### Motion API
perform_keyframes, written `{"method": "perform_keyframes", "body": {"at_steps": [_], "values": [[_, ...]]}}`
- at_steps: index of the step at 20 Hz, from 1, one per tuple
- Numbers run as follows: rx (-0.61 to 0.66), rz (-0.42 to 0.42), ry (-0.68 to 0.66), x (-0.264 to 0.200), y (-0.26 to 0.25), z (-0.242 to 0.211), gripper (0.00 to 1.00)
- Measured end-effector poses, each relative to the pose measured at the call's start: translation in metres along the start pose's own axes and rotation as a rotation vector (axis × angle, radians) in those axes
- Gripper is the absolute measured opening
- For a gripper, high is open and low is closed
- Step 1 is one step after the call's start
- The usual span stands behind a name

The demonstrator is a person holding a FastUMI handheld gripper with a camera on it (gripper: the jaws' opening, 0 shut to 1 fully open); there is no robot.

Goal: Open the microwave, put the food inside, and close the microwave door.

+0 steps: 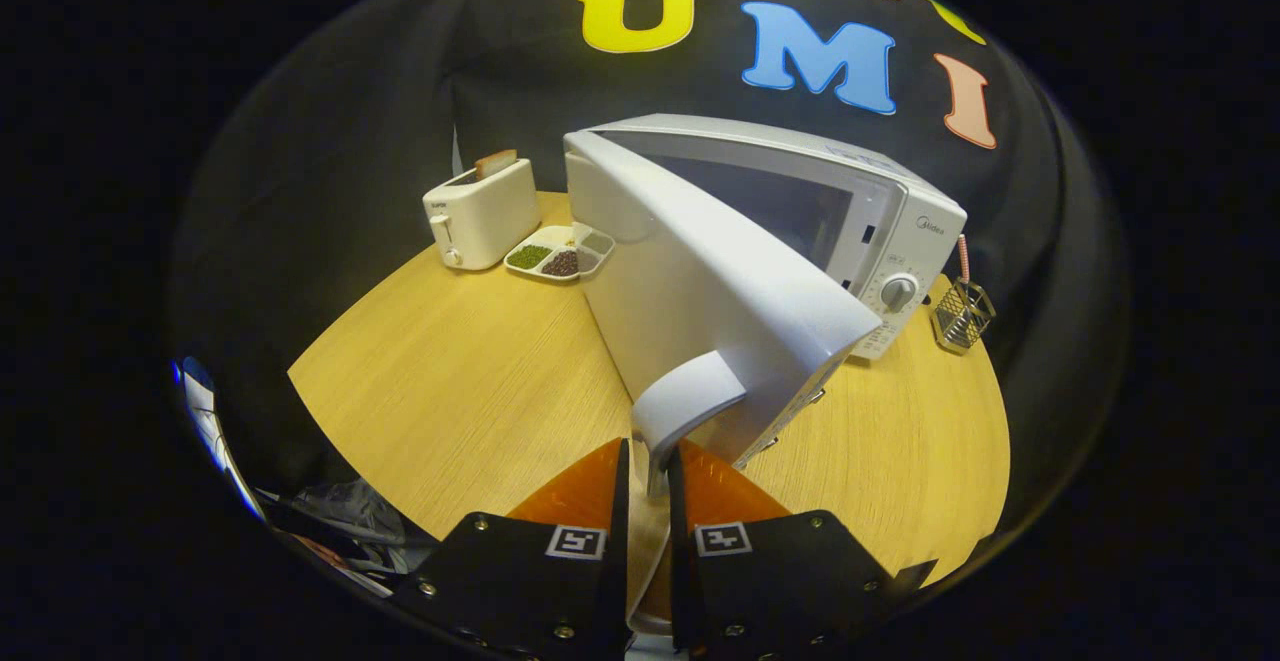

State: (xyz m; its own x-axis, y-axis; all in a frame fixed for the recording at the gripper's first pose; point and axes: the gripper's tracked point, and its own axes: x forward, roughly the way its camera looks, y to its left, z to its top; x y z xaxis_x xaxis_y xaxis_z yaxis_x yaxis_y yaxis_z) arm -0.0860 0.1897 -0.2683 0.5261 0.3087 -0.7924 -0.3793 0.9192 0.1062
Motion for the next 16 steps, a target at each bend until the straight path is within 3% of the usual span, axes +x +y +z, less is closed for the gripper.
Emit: {"method": "perform_keyframes", "body": {"at_steps": [16], "values": [[-0.029,0.031,0.029,-0.005,0.107,-0.012,0.19]]}}
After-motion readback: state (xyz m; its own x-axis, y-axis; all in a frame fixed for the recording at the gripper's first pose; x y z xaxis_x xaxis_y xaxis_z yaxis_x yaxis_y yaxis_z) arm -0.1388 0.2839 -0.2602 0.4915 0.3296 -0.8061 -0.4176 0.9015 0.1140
